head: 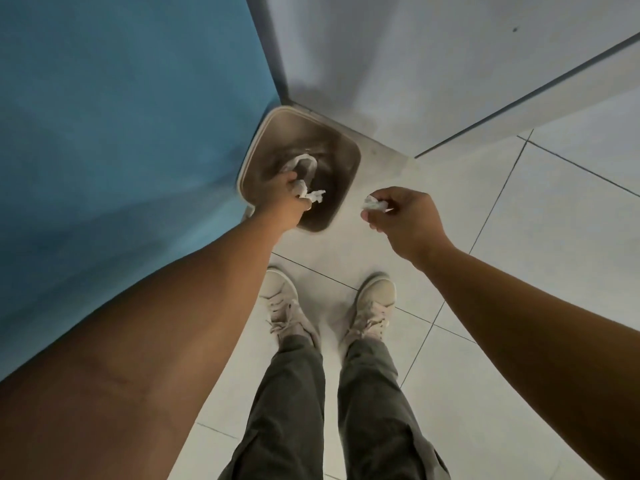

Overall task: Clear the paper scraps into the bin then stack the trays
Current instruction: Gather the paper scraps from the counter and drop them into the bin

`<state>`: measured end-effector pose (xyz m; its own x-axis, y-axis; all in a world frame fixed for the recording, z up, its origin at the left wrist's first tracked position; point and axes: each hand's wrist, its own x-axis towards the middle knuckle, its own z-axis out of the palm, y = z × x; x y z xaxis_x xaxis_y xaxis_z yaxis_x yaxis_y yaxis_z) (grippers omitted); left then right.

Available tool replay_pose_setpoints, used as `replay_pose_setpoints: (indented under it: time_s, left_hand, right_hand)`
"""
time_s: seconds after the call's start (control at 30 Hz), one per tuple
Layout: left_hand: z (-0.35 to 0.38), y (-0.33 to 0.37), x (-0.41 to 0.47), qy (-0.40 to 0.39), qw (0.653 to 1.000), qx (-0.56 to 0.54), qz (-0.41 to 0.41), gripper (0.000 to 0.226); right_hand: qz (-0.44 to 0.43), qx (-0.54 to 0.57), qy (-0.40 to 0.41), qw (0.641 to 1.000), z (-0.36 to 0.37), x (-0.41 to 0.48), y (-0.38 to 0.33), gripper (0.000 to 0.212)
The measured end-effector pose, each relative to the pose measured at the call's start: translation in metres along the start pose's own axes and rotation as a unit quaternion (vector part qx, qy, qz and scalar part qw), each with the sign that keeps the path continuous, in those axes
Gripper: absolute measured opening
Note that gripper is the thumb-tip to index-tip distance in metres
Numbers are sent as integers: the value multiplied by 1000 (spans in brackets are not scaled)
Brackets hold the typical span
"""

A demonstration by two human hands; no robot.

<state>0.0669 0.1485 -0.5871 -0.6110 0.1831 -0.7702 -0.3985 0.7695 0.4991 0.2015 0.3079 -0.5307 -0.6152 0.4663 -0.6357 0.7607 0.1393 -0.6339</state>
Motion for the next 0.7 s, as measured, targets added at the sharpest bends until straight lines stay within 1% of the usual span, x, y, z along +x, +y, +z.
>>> replay_pose_setpoints:
  time_s: [0.03, 0.1, 0.2, 0.27, 0.47, 0.6, 0.7]
  left_hand:
    - [0, -1, 2, -4, 1000, -11, -4, 65]
    - [-2, -7, 5, 4, 1000, -1, 4, 64]
    - [-10, -17, -4, 20, 999, 15, 27, 46]
    - [-19, -21, -14, 47, 998, 13, 40, 35]
    - [-36, -41, -39, 97, 994, -5, 50, 21]
    - [-34, -50, -38, 97, 993, -5, 60, 22]
    - [-30, -46, -36, 90, 993, -5, 70, 24]
  right_hand:
    - [4, -2, 1, 1000, 3, 3, 1, 23]
    - [7, -4, 2, 1000, 8, 8, -1, 22]
    - [15, 23, -1, 1000, 17, 9, -7, 20]
    - [16, 37, -6, 999, 27, 6, -12, 22]
    - [20, 32, -19, 999, 66, 24, -19, 25]
    - [-11, -57, -41, 997, 86, 46, -21, 45]
    - [-36, -103, -63, 992, 86, 54, -17, 56]
